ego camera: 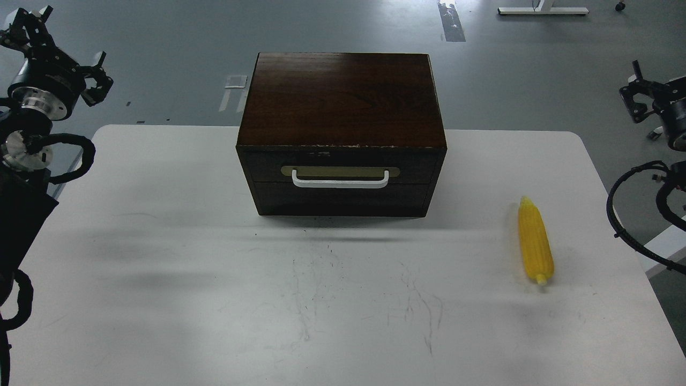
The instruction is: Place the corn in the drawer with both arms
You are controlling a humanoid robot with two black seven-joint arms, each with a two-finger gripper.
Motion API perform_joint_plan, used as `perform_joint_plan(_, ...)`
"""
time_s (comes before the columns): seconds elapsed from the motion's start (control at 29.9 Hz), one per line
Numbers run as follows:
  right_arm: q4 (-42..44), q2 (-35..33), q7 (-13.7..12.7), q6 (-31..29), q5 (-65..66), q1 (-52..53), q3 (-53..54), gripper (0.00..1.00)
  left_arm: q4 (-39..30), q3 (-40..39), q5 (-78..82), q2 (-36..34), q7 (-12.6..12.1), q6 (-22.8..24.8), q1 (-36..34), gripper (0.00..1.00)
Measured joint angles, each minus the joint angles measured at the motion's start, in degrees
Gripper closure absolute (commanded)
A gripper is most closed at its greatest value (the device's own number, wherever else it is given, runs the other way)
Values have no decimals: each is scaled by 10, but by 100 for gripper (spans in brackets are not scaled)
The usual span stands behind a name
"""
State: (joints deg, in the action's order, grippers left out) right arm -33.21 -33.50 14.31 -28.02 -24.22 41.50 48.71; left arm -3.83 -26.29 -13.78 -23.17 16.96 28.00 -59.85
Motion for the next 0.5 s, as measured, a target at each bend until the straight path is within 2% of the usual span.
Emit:
perform_joint_plan(0.2, 1, -1, 0, 0, 0, 1, 0, 0, 0, 0, -1, -2, 7, 0, 1, 2)
perform_joint_plan(0.5, 1, -8, 0, 0, 3, 7, -1, 0, -2, 9, 6, -5, 3, 0, 6, 2)
